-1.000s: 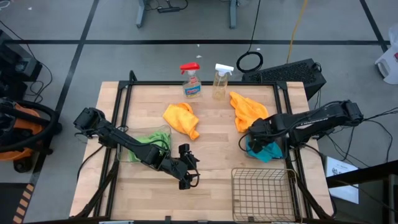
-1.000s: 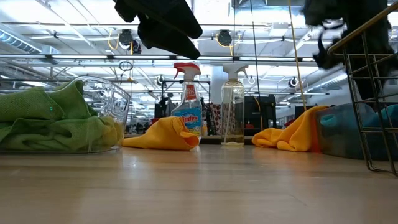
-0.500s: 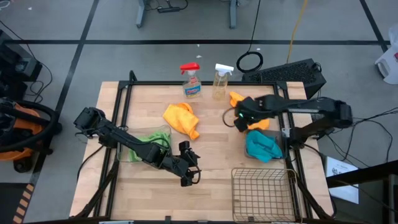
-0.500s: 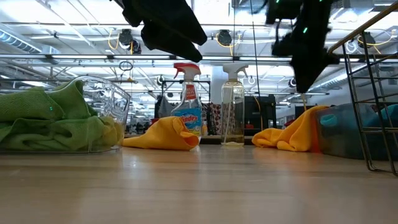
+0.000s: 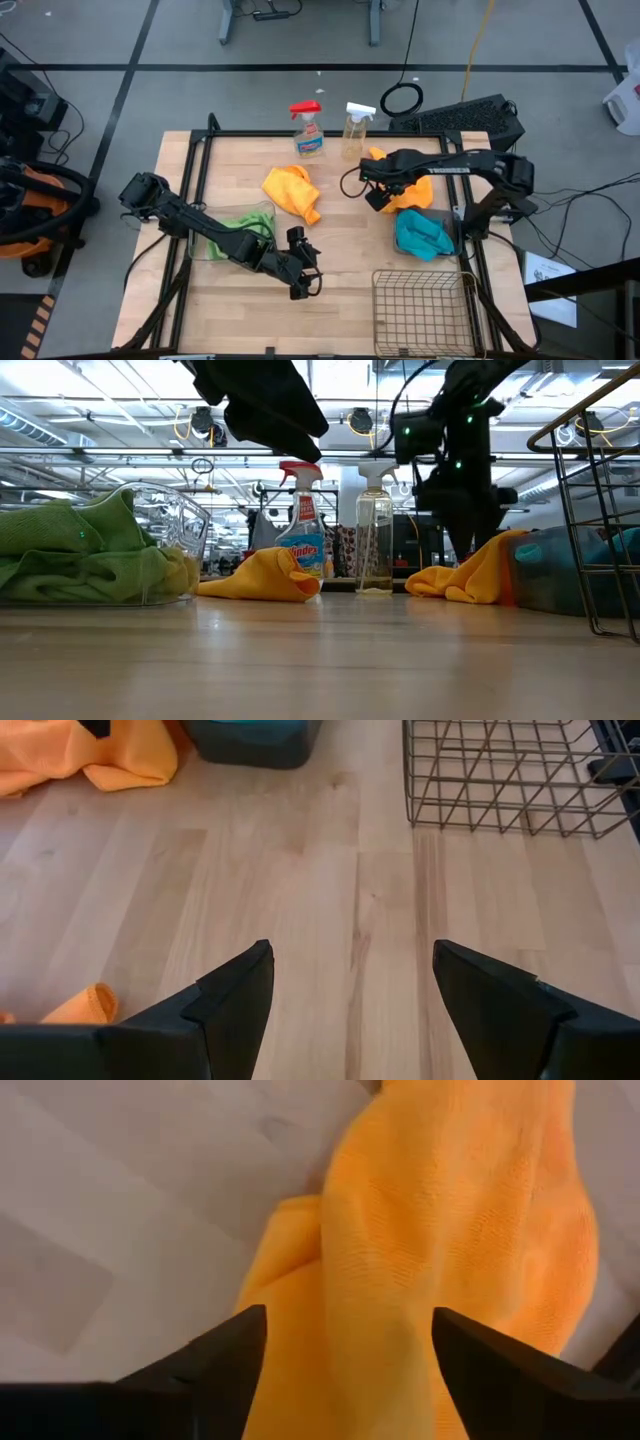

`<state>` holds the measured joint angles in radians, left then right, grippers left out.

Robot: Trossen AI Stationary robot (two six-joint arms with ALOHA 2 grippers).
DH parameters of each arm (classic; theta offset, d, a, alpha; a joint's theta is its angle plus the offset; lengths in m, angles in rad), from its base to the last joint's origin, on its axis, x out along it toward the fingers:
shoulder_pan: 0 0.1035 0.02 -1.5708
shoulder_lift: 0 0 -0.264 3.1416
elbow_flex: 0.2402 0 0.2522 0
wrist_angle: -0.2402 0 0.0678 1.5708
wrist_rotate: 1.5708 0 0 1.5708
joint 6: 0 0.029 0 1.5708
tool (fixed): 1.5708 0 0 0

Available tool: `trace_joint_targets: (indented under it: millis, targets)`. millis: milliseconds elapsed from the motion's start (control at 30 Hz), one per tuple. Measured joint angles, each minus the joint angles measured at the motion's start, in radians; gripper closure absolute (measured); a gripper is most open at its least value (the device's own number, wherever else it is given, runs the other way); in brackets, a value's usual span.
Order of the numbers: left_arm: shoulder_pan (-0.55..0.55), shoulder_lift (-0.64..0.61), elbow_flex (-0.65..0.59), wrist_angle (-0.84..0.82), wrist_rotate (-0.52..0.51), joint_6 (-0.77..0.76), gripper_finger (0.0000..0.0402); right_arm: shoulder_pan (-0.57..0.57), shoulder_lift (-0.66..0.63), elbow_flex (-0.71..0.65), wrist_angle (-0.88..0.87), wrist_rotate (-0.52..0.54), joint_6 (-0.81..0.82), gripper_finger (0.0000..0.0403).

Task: Sort microfiber towel by color & place in baskets
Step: Put the right yellow microfiber cloth into the metal wire basket

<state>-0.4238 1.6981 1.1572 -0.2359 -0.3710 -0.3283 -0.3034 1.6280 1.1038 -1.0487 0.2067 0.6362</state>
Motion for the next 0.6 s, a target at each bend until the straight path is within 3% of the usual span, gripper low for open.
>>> trace_joint_targets:
  millis: [133,267,600]
  targets:
    - [0.000,0.000,0.000,-0.001,0.000,0.000,0.0123,-0.024,0.062,0.000,-0.015,0.000,-0.002,0.0121]
    - [0.000,0.000,0.000,-0.002,0.000,-0.001,0.0123,-0.026,0.117,0.000,-0.023,-0.004,-0.014,0.0147]
    - [0.000,0.000,0.000,-0.005,0.000,-0.002,0.0123,-0.025,0.157,0.000,-0.012,-0.025,-0.024,0.0321]
